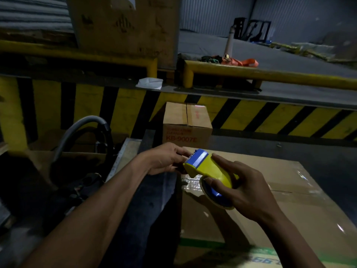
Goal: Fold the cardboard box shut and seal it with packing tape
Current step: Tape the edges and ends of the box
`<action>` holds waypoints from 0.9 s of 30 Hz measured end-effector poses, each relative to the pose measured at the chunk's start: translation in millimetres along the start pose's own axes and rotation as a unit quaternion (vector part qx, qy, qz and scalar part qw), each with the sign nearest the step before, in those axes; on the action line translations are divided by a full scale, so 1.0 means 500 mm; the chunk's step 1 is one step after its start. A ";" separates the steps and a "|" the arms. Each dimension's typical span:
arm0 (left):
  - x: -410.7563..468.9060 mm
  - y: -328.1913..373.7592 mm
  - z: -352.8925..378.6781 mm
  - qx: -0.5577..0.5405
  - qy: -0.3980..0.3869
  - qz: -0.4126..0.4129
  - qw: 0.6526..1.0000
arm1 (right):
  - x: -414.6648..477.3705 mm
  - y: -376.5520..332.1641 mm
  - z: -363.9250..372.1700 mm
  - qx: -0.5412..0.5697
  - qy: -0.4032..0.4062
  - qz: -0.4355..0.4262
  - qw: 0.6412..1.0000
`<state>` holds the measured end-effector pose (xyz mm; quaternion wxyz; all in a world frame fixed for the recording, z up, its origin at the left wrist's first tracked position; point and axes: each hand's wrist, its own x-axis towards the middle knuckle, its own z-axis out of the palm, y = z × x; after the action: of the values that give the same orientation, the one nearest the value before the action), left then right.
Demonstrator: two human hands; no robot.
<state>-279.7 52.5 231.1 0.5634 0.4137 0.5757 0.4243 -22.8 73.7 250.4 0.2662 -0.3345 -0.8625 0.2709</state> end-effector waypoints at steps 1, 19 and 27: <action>0.007 0.002 -0.004 0.018 0.004 -0.002 1.000 | 0.000 -0.006 0.001 -0.005 0.002 0.008 1.000; 0.198 0.060 -0.103 0.275 0.036 0.051 0.960 | 0.062 -0.098 0.076 -0.131 0.018 0.139 0.981; 0.269 0.049 -0.121 0.287 0.008 0.036 0.957 | 0.090 -0.101 0.069 -0.110 -0.029 0.183 0.977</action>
<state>-343.3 186.9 214.8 0.4007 0.5753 0.6622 0.2646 -95.3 64.3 270.7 0.1490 -0.5057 -0.8187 0.2277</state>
